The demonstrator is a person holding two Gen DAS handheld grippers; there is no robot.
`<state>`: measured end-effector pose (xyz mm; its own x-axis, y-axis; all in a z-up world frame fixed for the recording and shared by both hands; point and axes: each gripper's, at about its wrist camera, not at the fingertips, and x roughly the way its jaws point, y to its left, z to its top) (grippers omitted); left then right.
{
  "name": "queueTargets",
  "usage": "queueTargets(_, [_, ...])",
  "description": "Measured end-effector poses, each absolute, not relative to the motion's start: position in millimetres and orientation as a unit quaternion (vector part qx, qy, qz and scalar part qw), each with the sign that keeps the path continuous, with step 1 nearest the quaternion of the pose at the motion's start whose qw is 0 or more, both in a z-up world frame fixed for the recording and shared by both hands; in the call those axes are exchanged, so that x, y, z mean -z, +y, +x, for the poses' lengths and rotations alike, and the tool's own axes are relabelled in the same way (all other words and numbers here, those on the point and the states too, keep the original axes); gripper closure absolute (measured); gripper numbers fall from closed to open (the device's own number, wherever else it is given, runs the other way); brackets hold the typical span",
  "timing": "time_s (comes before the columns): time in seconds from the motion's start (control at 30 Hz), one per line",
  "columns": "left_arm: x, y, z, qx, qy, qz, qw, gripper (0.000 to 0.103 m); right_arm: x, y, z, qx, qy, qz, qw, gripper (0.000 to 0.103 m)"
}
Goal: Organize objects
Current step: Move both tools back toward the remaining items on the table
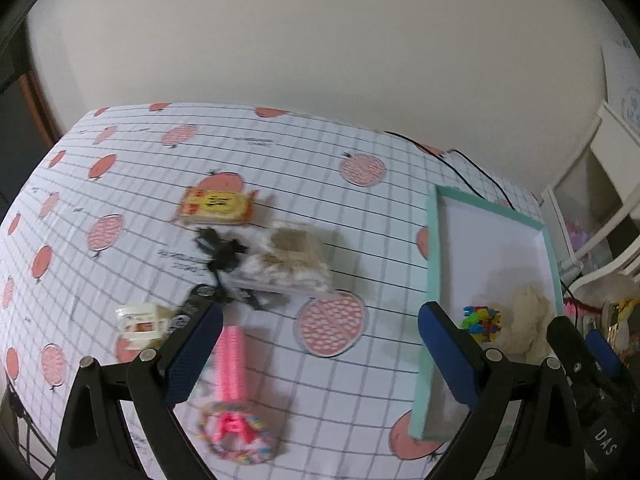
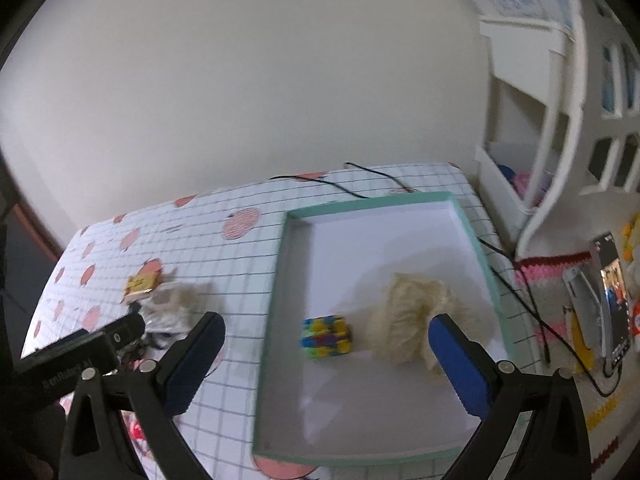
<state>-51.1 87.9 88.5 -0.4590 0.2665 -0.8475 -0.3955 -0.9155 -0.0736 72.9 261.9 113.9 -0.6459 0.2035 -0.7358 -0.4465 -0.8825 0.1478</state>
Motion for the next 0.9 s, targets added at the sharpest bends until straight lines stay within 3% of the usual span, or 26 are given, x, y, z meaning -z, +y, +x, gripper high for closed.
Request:
queueTargets(0.53, [-96.3,-31.3,-71.0,-0.849,0.023,-0.519,0.099,0.005,-110.9,141.4,38.7,-0.896,0.094,-0.432,0.046,0.000])
queueTargets(0.9, [-76.4,-63.0,-82.9,-0.826,0.009,-0.556,0.091,0.005,-79.1,99.8,24.2,-0.871,0.068,-0.486,0.002,0.012])
